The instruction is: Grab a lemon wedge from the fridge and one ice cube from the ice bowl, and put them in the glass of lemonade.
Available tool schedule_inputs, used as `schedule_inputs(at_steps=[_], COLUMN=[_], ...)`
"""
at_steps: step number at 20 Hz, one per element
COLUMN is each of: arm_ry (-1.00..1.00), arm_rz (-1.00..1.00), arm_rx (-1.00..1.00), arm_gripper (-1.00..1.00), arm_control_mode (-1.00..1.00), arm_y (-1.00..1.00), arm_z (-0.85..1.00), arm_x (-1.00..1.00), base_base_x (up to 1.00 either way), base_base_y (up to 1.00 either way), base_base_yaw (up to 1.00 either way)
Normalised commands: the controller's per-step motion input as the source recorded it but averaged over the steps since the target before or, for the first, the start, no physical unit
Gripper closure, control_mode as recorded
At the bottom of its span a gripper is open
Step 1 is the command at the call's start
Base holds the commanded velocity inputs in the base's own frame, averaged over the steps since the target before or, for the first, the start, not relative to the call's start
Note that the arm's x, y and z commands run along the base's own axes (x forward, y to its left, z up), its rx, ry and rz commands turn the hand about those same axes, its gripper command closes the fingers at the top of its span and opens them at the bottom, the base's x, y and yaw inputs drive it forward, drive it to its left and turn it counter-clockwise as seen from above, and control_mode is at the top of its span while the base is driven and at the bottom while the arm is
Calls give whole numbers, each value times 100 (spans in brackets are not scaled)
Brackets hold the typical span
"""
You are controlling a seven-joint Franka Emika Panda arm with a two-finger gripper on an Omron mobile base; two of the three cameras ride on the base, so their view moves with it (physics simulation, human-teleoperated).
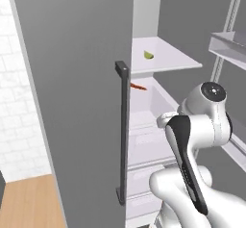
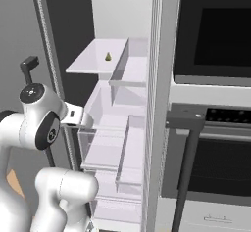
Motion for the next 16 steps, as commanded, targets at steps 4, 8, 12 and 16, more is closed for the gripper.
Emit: schedule_inputs(at_steps=[4,8,12,16], arm_ry=[0,0,0,0], arm_rz=[0,0,0,1], arm_rx=[0,0,0,0], arm_gripper=[-100,-100,-100,-100], arm_control_mode=[100,100,-100,-100], arm_y=[0,0,-5,-13], arm_z=[0,0,0,23], arm_x=[0,0,2,4], base_base_x=[36,27,15,0], base_base_y=[-12,-2,-8,0], base_base_yaw=[-1,0,0,0])
